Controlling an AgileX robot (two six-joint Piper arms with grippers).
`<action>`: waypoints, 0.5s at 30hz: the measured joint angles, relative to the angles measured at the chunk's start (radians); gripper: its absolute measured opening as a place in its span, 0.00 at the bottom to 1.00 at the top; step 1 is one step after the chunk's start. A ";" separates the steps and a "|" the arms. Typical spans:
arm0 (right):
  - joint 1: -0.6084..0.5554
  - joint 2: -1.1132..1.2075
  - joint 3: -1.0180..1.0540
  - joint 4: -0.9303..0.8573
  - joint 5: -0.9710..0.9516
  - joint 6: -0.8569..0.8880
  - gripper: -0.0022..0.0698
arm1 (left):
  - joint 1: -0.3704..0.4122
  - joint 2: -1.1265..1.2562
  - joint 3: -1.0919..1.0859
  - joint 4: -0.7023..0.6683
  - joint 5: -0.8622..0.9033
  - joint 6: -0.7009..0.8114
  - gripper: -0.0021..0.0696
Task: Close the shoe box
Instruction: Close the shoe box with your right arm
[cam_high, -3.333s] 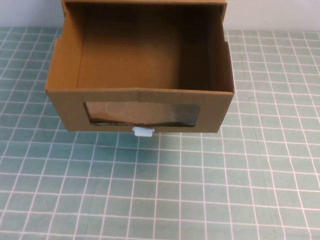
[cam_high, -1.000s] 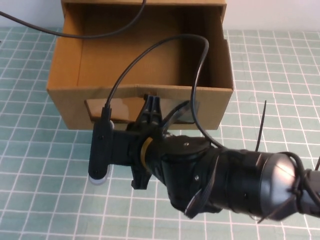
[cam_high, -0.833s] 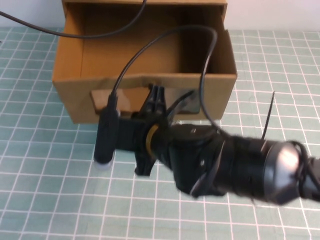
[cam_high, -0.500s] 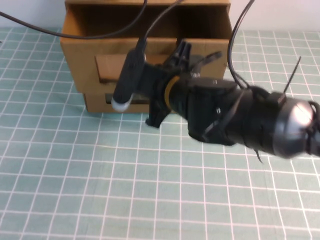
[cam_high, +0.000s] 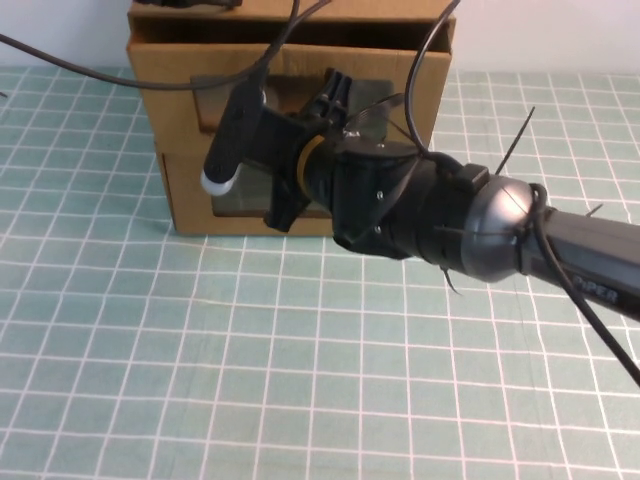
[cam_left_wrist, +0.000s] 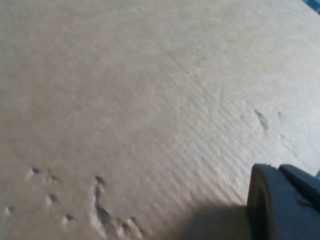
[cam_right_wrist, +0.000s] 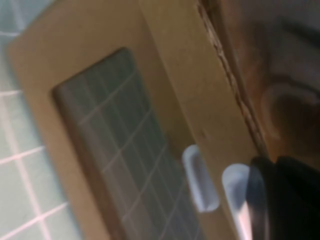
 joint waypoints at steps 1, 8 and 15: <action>-0.008 0.010 -0.015 0.000 0.000 0.005 0.01 | 0.000 0.000 0.000 0.000 0.000 0.000 0.02; -0.037 0.044 -0.066 0.000 -0.027 0.032 0.01 | 0.000 0.000 0.000 0.000 0.002 0.000 0.02; -0.054 0.052 -0.074 0.000 -0.047 0.047 0.01 | 0.000 0.000 0.000 -0.002 0.001 0.000 0.02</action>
